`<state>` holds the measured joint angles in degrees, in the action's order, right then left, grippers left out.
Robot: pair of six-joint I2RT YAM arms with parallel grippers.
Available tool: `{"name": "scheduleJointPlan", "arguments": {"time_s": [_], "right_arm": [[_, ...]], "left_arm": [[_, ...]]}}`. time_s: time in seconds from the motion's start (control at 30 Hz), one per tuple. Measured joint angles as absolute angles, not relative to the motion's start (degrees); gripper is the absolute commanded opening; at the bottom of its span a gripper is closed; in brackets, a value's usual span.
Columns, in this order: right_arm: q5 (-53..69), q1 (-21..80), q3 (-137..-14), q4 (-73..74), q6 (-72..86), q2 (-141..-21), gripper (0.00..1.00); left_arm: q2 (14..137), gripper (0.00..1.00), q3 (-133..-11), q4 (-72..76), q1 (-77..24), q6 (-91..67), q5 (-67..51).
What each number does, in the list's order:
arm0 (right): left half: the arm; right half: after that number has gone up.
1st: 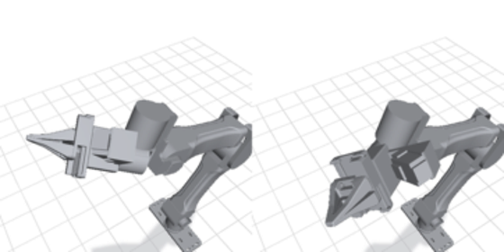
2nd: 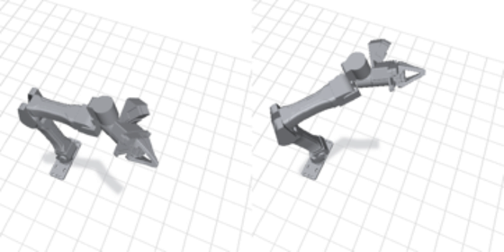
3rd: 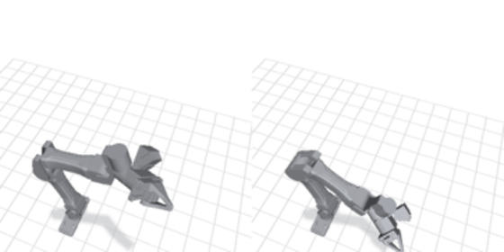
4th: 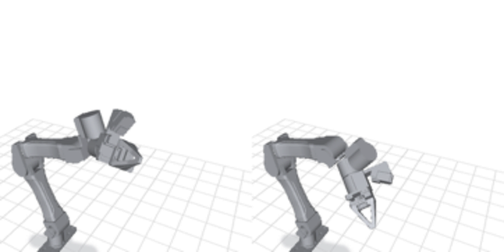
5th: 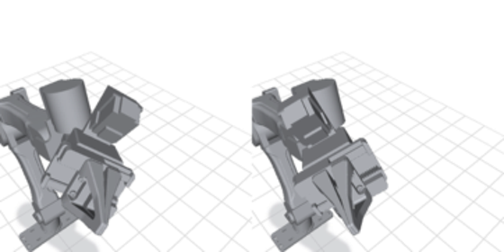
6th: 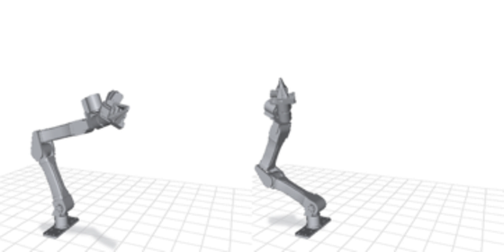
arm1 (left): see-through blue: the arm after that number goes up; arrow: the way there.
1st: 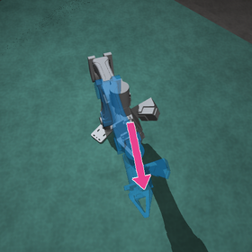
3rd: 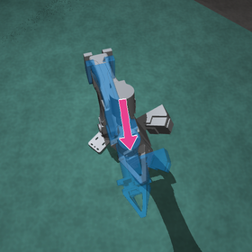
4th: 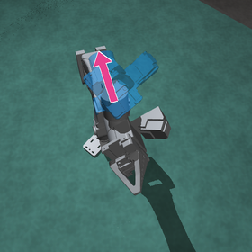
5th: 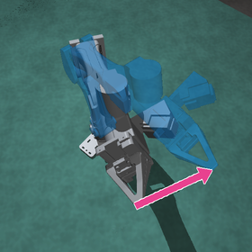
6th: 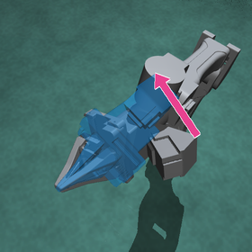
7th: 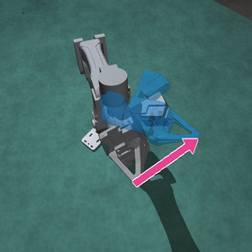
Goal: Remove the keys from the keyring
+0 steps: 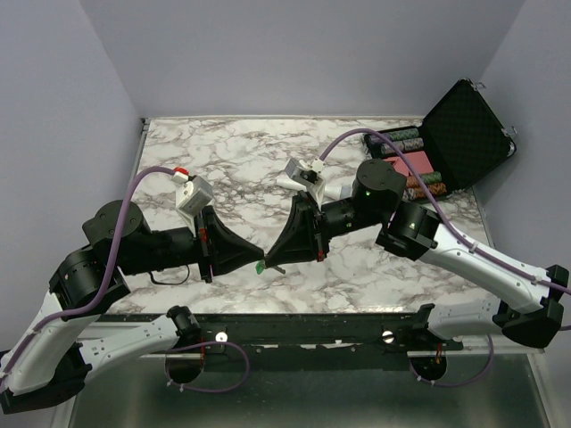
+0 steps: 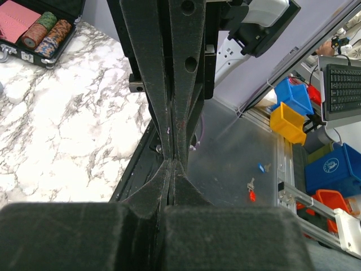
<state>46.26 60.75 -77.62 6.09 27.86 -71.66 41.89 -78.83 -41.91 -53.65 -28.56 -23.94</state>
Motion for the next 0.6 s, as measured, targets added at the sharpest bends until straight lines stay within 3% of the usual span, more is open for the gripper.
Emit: {"name": "scheduleJointPlan", "arguments": {"time_s": [0.07,0.1,0.17,0.27,0.3,0.43,0.6], "right_arm": [[46.26,60.75,-77.62,6.11,27.92,-71.66,0.01],[46.26,60.75,-77.60,6.13,27.92,-71.66,0.01],[46.28,60.75,-77.58,6.11,27.90,-71.64,0.01],[46.26,60.75,-76.84,5.58,27.86,-71.35,0.01],[46.22,60.75,-76.40,5.48,27.83,-71.33,0.01],[46.17,60.75,-74.37,5.19,27.86,-70.39,0.01],[46.00,60.75,-73.73,3.92,28.03,-68.88,0.01]], "left_arm": [[41.89,0.00,-78.67,-41.89,-53.65,-28.56,-23.92],[41.89,0.06,-78.63,-41.85,-53.65,-28.56,-23.92],[41.89,0.35,-78.63,-41.80,-53.65,-28.56,-23.90],[41.89,0.63,-78.39,-41.56,-53.65,-28.71,-23.42],[41.82,0.83,-78.13,-41.36,-53.65,-28.99,-23.11],[39.90,0.87,-75.48,-38.87,-53.65,-30.20,-20.97],[33.87,0.76,-69.34,-31.44,-53.65,-33.15,-17.52]]}}
